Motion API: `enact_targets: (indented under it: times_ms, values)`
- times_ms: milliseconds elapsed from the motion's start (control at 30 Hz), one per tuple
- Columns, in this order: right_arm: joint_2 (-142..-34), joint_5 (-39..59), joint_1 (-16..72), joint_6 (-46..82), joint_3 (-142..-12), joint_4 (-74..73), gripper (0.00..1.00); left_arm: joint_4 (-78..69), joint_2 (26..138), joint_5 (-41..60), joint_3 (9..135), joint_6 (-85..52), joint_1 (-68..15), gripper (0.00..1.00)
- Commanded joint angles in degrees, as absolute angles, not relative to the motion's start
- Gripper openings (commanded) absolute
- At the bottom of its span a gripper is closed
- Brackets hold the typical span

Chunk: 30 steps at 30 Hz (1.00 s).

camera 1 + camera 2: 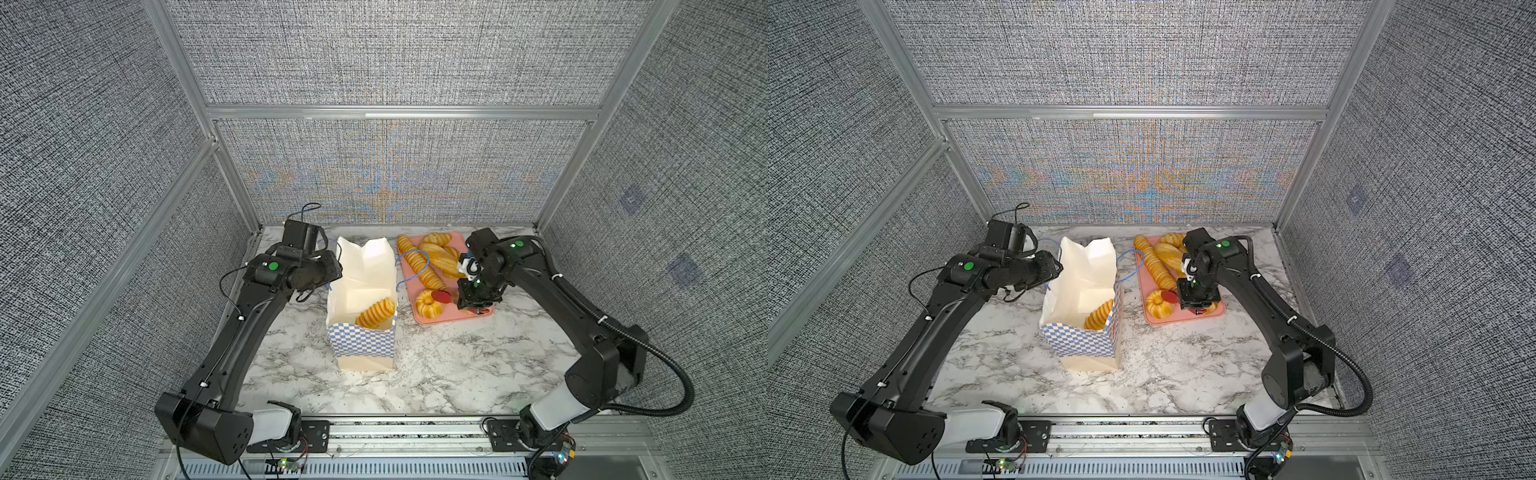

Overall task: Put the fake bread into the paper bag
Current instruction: 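Lower the tongs onto a bundt-shaped roll and squeeze them shut with the right gripper, then lift the bundt-shaped roll in the tongs toward the paper bag with the right gripper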

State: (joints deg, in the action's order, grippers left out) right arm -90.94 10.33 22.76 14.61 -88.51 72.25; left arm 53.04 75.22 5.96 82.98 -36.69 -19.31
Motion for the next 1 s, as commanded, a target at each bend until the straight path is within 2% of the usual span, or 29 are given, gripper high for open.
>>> enact_targets:
  times_ms: [0, 300, 967]
  values:
    - [-90.11, 9.28, 22.52, 14.40, -89.47, 73.74, 0.23, 52.59, 75.31, 5.19, 83.31, -36.71, -19.16, 0.51]
    - [-88.07, 7.77, 21.59, 13.98, -94.29, 76.56, 0.20, 53.00, 74.86, 4.61, 83.67, -36.66, -19.16, 0.56]
    - [-84.99, 7.89, 17.84, 15.60, -114.01, 78.10, 0.20, 52.74, 73.75, 4.44, 83.41, -37.62, -19.16, 0.53]
